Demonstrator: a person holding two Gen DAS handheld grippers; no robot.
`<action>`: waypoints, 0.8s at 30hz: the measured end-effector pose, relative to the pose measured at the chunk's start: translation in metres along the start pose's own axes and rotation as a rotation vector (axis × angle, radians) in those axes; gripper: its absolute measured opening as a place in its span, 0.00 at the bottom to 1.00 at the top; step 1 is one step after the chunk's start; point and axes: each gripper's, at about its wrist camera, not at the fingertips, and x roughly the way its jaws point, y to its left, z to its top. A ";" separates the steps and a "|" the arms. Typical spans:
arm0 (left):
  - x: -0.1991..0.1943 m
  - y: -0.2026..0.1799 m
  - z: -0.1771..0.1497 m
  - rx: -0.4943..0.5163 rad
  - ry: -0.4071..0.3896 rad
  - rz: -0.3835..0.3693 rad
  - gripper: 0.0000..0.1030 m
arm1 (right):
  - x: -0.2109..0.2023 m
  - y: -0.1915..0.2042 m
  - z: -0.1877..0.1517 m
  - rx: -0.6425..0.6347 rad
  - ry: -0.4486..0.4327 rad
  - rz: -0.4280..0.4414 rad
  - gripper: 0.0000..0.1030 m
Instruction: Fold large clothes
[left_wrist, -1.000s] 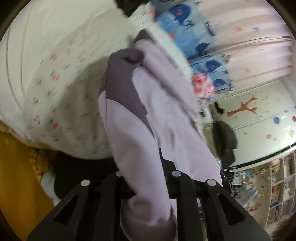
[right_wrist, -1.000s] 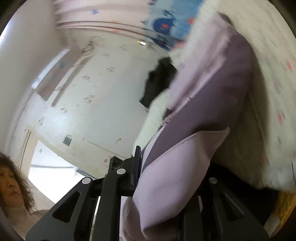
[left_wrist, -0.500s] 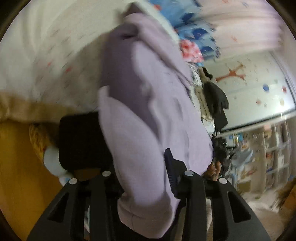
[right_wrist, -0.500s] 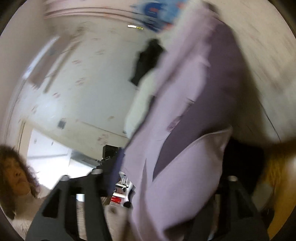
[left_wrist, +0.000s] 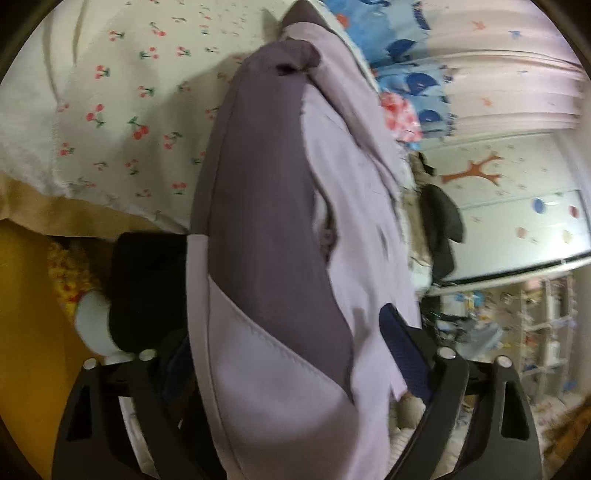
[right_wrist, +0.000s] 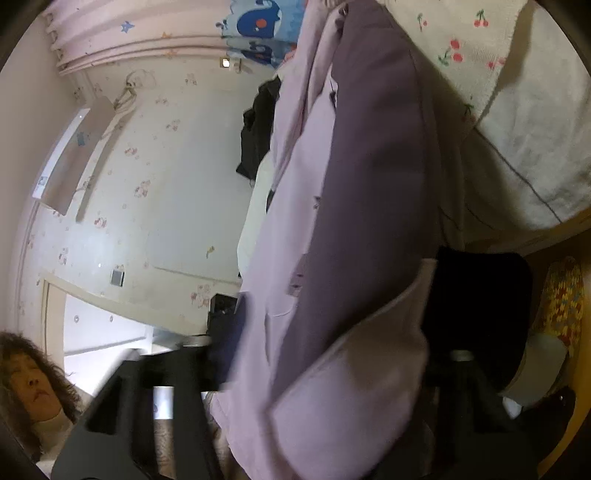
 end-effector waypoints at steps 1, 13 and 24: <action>-0.001 -0.002 0.000 -0.003 -0.008 0.009 0.56 | -0.003 0.005 -0.001 -0.011 -0.020 0.020 0.20; -0.063 -0.109 -0.032 0.213 -0.162 -0.080 0.16 | -0.029 0.121 0.004 -0.268 -0.122 0.217 0.16; -0.027 -0.008 -0.061 0.087 0.128 -0.089 0.35 | -0.061 0.002 -0.066 -0.003 0.098 -0.030 0.48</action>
